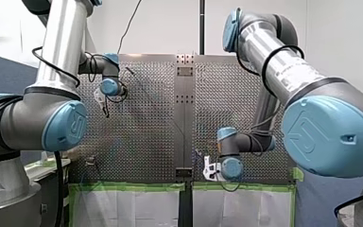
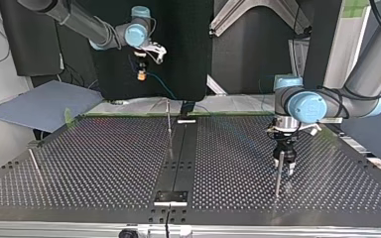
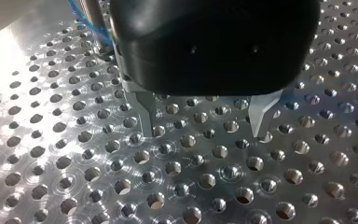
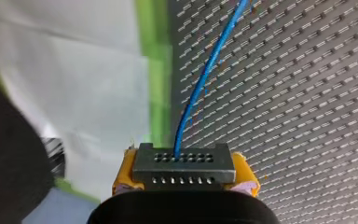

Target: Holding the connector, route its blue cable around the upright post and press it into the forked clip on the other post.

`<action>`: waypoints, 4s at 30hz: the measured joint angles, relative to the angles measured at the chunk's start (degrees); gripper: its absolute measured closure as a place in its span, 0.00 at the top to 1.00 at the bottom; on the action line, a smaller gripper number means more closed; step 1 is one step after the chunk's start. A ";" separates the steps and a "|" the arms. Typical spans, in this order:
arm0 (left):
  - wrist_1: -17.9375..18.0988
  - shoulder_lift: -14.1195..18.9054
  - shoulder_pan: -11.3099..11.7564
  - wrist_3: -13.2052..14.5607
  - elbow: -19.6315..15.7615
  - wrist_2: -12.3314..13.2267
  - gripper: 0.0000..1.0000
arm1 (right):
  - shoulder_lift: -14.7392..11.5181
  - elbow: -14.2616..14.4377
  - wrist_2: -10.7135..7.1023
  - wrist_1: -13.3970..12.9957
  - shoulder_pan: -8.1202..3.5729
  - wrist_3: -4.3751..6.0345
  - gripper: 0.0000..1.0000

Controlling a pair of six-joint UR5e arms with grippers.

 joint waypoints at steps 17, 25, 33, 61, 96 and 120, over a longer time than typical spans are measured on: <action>-0.19 0.00 0.08 0.12 0.00 -0.01 1.00 | 8.07 5.13 -0.40 -8.06 -3.77 0.24 0.00; -0.34 -0.02 0.07 0.16 0.00 -0.06 1.00 | 12.14 4.91 -2.44 -12.13 -6.10 -0.20 0.00; -0.57 -0.01 0.04 0.16 0.00 -0.12 1.00 | 13.23 4.90 -5.98 -15.83 -7.40 -1.12 0.00; -1.53 0.00 -0.05 0.45 0.02 -1.98 1.00 | -0.07 4.19 -19.54 -21.74 -12.31 -1.68 0.00; -3.29 0.00 -0.20 1.04 0.02 -4.70 1.00 | -2.17 6.11 -31.24 -15.63 -12.52 -7.99 0.00; -8.73 2.67 0.14 -4.36 -0.40 -4.44 1.00 | -2.29 5.62 -31.31 -17.10 -12.64 -8.09 0.00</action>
